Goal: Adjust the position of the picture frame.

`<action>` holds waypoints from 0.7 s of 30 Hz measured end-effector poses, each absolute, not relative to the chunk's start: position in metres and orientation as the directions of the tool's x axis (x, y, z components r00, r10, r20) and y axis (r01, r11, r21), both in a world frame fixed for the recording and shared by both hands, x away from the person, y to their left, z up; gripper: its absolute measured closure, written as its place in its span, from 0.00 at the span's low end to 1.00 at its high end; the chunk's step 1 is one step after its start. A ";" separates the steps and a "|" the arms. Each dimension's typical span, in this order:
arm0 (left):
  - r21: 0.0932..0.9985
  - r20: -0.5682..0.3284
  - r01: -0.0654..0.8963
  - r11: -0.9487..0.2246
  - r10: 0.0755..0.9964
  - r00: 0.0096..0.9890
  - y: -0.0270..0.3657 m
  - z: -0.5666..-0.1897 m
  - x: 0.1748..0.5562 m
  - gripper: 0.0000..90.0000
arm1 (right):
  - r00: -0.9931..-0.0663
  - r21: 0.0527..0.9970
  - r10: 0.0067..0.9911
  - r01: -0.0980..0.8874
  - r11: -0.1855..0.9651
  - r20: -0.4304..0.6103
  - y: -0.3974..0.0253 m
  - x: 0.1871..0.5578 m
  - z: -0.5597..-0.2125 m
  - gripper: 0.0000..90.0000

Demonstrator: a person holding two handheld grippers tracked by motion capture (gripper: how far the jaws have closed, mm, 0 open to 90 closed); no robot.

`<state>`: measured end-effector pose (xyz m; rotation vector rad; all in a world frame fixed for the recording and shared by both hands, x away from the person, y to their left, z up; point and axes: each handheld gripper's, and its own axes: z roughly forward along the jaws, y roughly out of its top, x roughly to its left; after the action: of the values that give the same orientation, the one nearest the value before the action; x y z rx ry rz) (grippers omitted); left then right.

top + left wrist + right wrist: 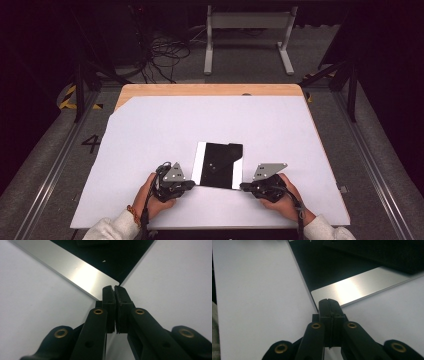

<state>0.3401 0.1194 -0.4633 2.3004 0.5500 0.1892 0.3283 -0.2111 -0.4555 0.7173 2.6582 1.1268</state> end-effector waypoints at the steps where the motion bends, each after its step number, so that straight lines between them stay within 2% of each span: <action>1: 0.705 -0.019 0.328 -0.630 0.445 0.896 0.120 -0.463 0.340 0.99 | -0.870 0.712 0.492 0.368 0.598 0.037 -0.209 0.328 -0.456 1.00; 5: 0.703 0.008 0.329 -0.630 0.470 0.882 0.120 -0.463 0.342 1.00 | -0.864 0.719 0.497 0.398 0.571 0.084 -0.207 0.331 -0.457 1.00; 8: 0.705 0.015 0.329 -0.628 0.477 0.879 0.121 -0.464 0.344 1.00 | -0.865 0.720 0.495 0.393 0.572 0.080 -0.206 0.331 -0.458 1.00; 16: 0.724 0.007 0.331 -0.606 0.485 0.874 0.124 -0.466 0.352 1.00 | -0.868 0.718 0.497 0.345 0.605 -0.002 -0.203 0.335 -0.455 1.00; 21: 0.726 0.024 0.316 -0.611 0.482 0.876 0.124 -0.466 0.354 1.00 | -0.821 0.755 0.570 0.348 0.556 -0.041 -0.223 0.356 -0.441 1.00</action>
<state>0.3541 0.1241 -0.4665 2.2750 0.5724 0.2791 0.3561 -0.2230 -0.4414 0.7607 2.5118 1.1279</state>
